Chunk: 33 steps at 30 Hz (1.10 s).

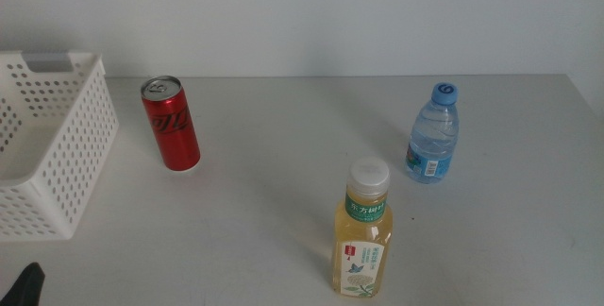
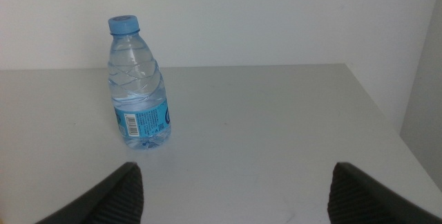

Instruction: Use arms to grab the bottles and put them into the dustbin to the left of the table.

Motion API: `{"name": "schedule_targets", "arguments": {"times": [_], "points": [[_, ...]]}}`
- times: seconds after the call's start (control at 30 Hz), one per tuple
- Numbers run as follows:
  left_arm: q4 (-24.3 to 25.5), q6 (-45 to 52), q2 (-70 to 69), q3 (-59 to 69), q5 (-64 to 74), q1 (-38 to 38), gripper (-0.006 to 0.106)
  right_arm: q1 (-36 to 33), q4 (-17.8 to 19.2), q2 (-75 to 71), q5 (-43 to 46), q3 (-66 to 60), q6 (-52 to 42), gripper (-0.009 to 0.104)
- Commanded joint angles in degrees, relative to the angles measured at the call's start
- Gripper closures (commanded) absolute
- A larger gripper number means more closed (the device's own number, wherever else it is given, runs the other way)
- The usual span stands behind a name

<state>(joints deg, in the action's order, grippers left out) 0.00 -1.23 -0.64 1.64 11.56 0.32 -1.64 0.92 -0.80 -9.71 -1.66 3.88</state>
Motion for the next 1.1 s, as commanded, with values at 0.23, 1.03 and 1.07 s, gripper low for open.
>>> {"name": "schedule_targets", "arguments": {"times": [0.23, 1.03, 1.07], "points": [[0.0, -0.6, 18.3, 0.0, -26.2, -2.9, 0.008, -0.1, 0.4, -1.2, 4.5, 0.6, -0.7, 0.001], [2.0, -0.3, 71.6, 0.1, -81.4, -10.8, 0.008, -0.1, 0.4, -1.2, 4.5, 0.6, -0.7, 0.001], [2.3, -0.3, 72.3, 0.1, -82.2, -10.8, 0.008, -0.1, 0.4, -1.2, 4.5, 0.6, -0.7, 0.001]]}}
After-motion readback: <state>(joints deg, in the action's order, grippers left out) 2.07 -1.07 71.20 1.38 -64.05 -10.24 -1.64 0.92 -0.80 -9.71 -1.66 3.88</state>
